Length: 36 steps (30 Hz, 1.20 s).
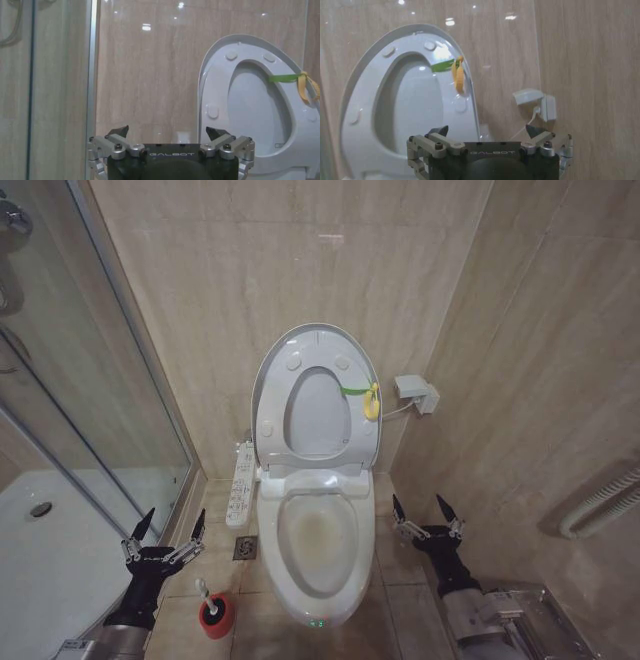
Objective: Open the toilet lid, clean the toilet bowl with a toilet brush, close the toilet lid, and flush.
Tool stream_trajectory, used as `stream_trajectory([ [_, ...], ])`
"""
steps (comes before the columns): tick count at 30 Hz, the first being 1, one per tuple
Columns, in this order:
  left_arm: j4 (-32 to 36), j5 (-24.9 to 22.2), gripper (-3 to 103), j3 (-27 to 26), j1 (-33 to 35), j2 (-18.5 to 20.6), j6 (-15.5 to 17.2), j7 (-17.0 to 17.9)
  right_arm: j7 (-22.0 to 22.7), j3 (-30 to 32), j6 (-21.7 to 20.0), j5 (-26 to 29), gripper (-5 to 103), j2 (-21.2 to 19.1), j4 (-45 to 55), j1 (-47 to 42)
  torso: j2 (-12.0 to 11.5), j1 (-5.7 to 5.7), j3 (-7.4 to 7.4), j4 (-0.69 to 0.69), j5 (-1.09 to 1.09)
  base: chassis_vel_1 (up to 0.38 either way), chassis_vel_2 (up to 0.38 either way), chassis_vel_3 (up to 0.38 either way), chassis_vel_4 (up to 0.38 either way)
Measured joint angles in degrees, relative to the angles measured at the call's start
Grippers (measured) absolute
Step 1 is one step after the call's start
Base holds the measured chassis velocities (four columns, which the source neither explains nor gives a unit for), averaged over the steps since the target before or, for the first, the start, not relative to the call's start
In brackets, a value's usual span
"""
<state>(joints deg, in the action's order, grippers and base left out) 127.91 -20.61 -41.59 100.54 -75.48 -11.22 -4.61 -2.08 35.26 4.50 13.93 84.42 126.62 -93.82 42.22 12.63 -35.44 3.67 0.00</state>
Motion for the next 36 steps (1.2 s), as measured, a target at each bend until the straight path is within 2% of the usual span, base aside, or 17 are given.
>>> stream_trajectory([
  [5, 0.00, 0.00, 100, 0.00, -0.01, 0.00, 0.00, 0.00, 1.29, 0.70, 0.51, -0.05, 100, -0.62, -1.44, 2.61, -0.01, 0.05, -0.02, -0.01, 0.00, -0.074, 0.074, 0.072, -0.089],
  [12, 0.00, 0.00, 100, 0.00, 0.00, 0.00, 0.00, 0.00, 4.62, 0.30, -1.45, 0.06, 100, -1.71, -4.45, 9.09, -0.01, 0.01, 0.00, 0.00, 0.00, -0.008, 0.003, 0.003, -0.006],
  [17, 0.00, 0.00, 100, 0.00, 0.00, 0.00, 0.00, 0.00, 6.04, -0.31, -1.19, 0.18, 100, -2.76, -7.83, 12.79, -0.01, 0.00, 0.00, -0.01, 0.00, 0.000, 0.000, 0.000, 0.000],
  [26, 0.00, 0.00, 100, 0.00, 0.00, 0.00, 0.00, 0.00, 9.01, -1.50, -1.34, 2.34, 100, -5.83, -17.08, 25.28, -0.01, 0.02, -0.01, -0.01, 0.01, 0.000, 0.000, 0.000, 0.000],
  [30, 0.00, 0.00, 100, 0.00, 0.00, 0.00, 0.00, 0.00, 10.54, -2.44, -1.69, 3.66, 100, -8.11, -24.80, 34.37, -0.01, 0.02, -0.01, -0.01, 0.01, 0.000, 0.000, 0.000, 0.000],
  [36, 0.00, 0.00, 100, 0.00, 0.00, 0.00, 0.00, 0.00, 10.80, -3.43, -0.83, 3.88, 100, -9.65, -32.29, 41.89, -0.01, 0.02, -0.01, -0.01, 0.00, 0.000, 0.000, 0.000, 0.000],
])
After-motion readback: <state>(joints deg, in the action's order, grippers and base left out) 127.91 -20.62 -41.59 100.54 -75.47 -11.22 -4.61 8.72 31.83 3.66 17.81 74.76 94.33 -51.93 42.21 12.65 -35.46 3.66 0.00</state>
